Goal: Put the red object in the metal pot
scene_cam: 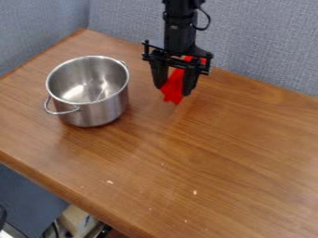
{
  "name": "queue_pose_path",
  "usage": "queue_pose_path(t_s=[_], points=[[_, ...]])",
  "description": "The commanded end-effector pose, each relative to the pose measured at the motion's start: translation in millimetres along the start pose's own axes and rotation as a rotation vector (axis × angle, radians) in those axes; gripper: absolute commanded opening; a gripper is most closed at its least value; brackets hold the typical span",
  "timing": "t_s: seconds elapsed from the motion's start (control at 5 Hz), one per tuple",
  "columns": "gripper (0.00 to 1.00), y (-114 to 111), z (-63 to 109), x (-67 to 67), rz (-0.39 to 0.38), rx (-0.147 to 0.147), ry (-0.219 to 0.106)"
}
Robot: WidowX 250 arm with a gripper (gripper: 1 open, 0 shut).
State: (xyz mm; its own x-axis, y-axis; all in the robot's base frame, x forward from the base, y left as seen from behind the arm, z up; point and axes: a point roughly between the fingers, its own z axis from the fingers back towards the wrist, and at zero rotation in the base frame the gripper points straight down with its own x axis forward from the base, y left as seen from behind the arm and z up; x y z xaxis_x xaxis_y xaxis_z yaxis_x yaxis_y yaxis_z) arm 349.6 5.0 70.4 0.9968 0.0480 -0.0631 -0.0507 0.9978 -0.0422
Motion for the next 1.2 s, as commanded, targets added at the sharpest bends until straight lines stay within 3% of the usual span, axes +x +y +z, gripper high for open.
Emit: queue_pose_path(t_s=[0.0,0.4,0.6,0.8,1.0], points=[[0.00,8.0,41.7,-4.9,0.026,-0.011,-0.115],[0.00,43.2,81.6,-38.7,0.127,0.008,-0.199],[0.00,73.5,94.4,-56.6,0.258,0.040,-0.234],[0.00,90.4,98.0,-71.2,0.319,0.047,-0.256],[0.00,100.2,89.7,-78.9,0.379,0.070,-0.233]])
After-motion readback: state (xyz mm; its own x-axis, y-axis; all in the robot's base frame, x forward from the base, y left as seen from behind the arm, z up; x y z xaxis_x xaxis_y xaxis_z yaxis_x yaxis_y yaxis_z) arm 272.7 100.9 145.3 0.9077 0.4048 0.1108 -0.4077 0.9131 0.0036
